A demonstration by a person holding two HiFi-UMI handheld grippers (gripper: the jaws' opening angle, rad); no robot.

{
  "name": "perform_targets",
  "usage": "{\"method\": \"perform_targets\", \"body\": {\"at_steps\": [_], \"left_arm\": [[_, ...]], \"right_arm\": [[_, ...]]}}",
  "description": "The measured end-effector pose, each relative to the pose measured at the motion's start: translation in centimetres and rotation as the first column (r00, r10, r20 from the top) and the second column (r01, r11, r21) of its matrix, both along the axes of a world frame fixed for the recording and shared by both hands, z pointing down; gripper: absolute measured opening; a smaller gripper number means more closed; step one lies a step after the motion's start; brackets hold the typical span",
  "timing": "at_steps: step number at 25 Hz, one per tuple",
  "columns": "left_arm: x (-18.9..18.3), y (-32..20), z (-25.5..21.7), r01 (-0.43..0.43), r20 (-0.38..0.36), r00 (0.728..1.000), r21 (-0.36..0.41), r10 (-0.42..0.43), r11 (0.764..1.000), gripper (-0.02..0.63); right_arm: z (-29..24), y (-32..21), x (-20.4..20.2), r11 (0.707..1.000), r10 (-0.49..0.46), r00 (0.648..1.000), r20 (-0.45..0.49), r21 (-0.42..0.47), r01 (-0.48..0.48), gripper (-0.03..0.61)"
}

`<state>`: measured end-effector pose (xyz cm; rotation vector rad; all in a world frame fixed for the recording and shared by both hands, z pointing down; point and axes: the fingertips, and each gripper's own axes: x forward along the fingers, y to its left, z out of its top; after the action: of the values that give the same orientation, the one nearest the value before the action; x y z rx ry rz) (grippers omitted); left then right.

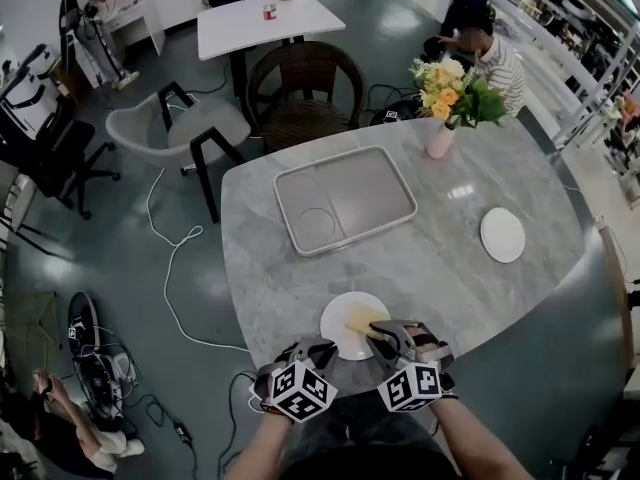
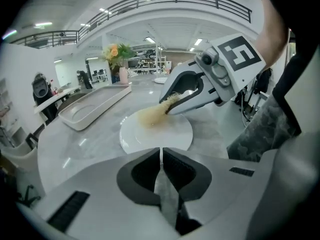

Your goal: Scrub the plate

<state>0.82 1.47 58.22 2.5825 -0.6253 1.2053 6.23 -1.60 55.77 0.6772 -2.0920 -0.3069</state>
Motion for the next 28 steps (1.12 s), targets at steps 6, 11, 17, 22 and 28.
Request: {"method": "perform_targets", "body": {"at_steps": [6, 11, 17, 22, 28], "left_arm": [[-0.1, -0.2, 0.1, 0.016, -0.008, 1.000, 0.000, -0.016, 1.000, 0.025], [-0.1, -0.4, 0.1, 0.014, -0.009, 1.000, -0.003, -0.014, 1.000, 0.025], [0.1, -0.4, 0.1, -0.012, 0.001, 1.000, 0.002, 0.012, 1.000, 0.025], [0.5, 0.0, 0.1, -0.045, -0.010, 0.999, -0.022, 0.045, 0.999, 0.025], [0.9, 0.4, 0.1, -0.061, -0.014, 0.998, -0.031, 0.061, 0.998, 0.025]], "right_arm": [[0.8, 3.1, -0.3, 0.992, 0.072, 0.993, 0.097, -0.112, -0.061, 0.075], [0.5, 3.7, -1.6, 0.959, 0.201, 0.943, 0.266, -0.248, -0.135, 0.075], [-0.1, 2.3, -3.5, 0.926, 0.278, 0.871, 0.404, -0.354, -0.132, 0.075], [-0.9, -0.1, -4.4, 0.955, 0.206, 0.901, 0.382, -0.281, -0.099, 0.075], [-1.1, -2.6, -4.3, 0.985, 0.098, 0.957, 0.273, -0.162, -0.055, 0.075]]}}
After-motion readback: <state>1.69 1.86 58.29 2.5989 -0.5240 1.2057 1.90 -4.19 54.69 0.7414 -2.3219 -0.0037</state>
